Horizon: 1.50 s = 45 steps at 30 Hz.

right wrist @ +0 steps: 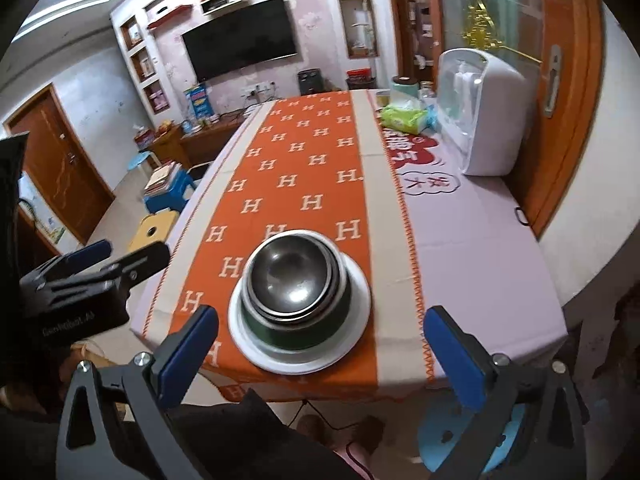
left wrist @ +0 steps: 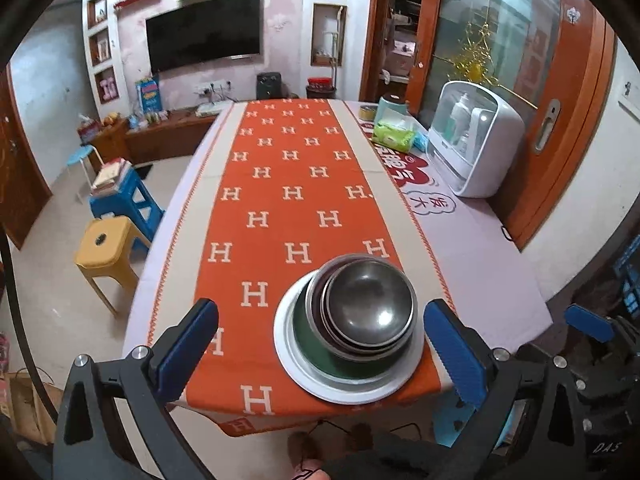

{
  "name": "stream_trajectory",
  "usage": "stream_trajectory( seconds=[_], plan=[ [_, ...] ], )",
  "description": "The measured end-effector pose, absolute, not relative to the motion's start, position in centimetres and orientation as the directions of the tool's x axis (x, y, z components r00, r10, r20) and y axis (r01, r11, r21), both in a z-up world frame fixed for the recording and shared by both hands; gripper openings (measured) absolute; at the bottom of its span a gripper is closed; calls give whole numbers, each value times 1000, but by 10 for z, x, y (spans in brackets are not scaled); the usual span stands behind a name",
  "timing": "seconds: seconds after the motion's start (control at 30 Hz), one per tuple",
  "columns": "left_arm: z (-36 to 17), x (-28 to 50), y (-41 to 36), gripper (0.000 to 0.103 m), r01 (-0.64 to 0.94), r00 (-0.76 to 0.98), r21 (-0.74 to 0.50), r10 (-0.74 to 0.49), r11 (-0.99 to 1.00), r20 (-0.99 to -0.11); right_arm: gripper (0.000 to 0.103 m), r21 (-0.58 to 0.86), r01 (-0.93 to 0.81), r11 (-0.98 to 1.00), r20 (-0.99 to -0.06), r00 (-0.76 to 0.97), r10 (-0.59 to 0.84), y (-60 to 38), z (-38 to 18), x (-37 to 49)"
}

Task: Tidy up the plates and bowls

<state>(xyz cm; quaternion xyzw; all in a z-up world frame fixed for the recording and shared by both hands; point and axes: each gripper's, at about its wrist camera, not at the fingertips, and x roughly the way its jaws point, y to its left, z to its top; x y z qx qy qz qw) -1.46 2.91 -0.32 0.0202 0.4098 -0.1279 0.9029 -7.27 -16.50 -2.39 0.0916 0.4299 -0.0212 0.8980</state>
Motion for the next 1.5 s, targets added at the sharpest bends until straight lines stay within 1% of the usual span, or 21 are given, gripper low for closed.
stream_trajectory(
  seconds=[0.1, 0.2, 0.27, 0.4, 0.63, 1.5],
  plan=[
    [-6, -17, 28, 102, 196, 662, -39, -161, 980, -732, 103, 158, 133, 978, -780, 625, 41, -166, -30, -71],
    [-11, -15, 30, 102, 168, 661, -25, -132, 985, -739, 103, 179, 107, 978, -777, 625, 73, -163, -35, -67],
    [-13, -15, 30, 102, 150, 659, -1, -101, 989, -745, 103, 153, 88, 984, -764, 642, 61, -157, -33, -65],
    [-15, -15, 31, 102, 129, 660, 16, -74, 992, -748, 103, 106, 59, 993, -750, 660, 41, -147, -30, -60],
    [-12, -15, 25, 102, 107, 686, 53, -35, 993, -727, 103, 109, 53, 993, -752, 657, 48, -151, -33, -52],
    [-12, 3, 14, 102, 116, 689, 40, -52, 992, -723, 103, 102, 63, 993, -743, 668, 34, -157, -33, -37]
  ],
)
